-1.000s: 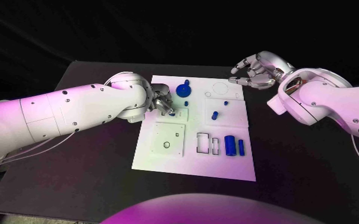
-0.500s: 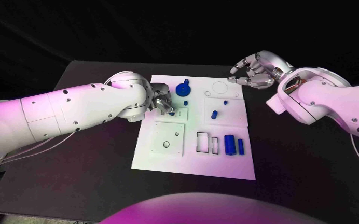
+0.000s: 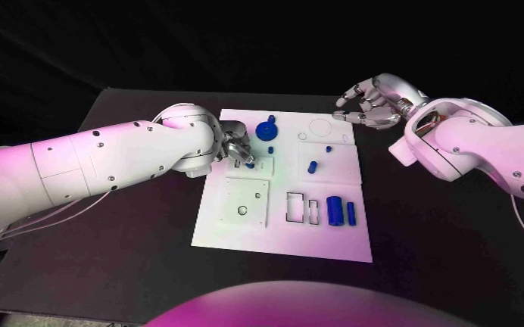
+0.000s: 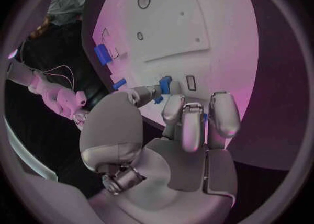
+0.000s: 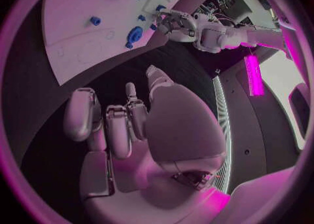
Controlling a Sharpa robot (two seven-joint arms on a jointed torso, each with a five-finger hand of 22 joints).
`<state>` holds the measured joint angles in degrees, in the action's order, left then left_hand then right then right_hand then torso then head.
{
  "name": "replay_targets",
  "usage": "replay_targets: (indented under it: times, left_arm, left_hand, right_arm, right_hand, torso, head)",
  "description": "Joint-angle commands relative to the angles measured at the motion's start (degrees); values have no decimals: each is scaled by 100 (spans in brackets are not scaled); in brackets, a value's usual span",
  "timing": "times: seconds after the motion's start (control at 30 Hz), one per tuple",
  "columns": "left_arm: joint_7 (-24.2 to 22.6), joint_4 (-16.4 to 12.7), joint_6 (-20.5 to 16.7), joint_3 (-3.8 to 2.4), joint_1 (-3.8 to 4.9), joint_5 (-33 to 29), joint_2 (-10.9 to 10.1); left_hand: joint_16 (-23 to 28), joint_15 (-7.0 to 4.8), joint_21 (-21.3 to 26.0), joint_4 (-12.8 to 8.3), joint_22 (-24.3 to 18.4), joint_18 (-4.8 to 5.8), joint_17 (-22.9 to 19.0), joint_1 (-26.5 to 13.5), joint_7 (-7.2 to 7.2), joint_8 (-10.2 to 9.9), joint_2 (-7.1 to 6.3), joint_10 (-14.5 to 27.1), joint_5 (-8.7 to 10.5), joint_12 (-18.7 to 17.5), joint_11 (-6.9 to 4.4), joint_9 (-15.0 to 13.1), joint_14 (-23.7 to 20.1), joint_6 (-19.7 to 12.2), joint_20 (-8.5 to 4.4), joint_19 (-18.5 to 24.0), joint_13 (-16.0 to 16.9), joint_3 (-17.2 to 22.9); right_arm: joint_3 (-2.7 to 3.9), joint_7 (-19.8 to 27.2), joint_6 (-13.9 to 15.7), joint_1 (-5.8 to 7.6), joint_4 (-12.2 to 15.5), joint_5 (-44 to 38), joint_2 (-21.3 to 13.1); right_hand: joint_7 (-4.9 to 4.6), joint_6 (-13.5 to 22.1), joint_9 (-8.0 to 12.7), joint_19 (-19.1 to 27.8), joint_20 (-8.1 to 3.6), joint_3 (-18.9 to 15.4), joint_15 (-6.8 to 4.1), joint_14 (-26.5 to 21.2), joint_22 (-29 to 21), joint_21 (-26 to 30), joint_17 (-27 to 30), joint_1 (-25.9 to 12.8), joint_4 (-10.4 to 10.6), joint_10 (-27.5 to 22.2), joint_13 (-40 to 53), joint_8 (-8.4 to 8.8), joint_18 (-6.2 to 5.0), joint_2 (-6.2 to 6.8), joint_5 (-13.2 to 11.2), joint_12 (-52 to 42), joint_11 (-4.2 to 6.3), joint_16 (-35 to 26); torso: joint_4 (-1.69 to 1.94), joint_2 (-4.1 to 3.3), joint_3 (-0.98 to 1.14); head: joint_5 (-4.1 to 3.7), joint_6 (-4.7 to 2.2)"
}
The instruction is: Assemble the parts on the task board
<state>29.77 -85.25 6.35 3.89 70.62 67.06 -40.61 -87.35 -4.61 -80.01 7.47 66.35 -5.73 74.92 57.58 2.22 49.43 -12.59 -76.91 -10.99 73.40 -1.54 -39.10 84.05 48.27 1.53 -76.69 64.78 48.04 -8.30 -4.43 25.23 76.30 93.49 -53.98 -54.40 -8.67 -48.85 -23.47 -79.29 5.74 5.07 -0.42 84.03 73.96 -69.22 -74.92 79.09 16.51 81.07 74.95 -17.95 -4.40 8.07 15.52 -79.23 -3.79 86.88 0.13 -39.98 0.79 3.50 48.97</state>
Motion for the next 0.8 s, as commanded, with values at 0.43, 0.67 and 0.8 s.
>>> replay_targets:
  times: [0.43, 0.67, 0.8]
  left_arm:
    - [-17, 25, 160, 12, -16, -49, 28]
    - [-15, 47, 172, 12, -16, -49, 28]
    - [-15, 54, 180, 12, -16, -45, 21]
  left_hand:
    - [-24, -27, 3, 376, 6, 87, 1093, -178, -4, -88, 33, -1, 68, 39, -18, 26, 474, 115, 2, -32, 15, -703]
    - [-23, -24, 7, 449, 5, 87, 1093, -184, 0, -102, 36, 8, 65, 32, -14, 28, 474, 119, 4, -32, 7, -836]
    - [-23, -22, 6, 492, 8, 88, 1092, -188, 2, -108, 41, 7, 66, 35, -12, 29, 474, 123, 6, -34, 12, -904]
  right_arm:
    - [0, 38, -34, -6, -1, -24, -11]
    - [0, 39, -27, -6, -1, -22, -16]
    - [0, 37, -25, -6, -2, -21, -20]
  right_hand:
    - [8, 61, -4, 68, -7, -2, 6, 394, -40, 64, -660, -89, 18, -56, 330, -29, -73, 11, 14, 55, -2, -55]
    - [8, 69, -4, 81, -7, -12, 6, 388, -59, 93, -639, -123, 20, -67, 317, -35, -79, 8, 12, 69, -2, -66]
    - [8, 75, -4, 85, -7, -20, 6, 387, -65, 104, -634, -153, 22, -70, 313, -40, -81, 4, 11, 72, -2, -70]
  torso:
    - [1, 0, -1]
    - [-3, 0, -2]
    - [-1, -1, -1]
  head:
    - [-13, 6]
    - [-13, 0]
    - [-13, 3]
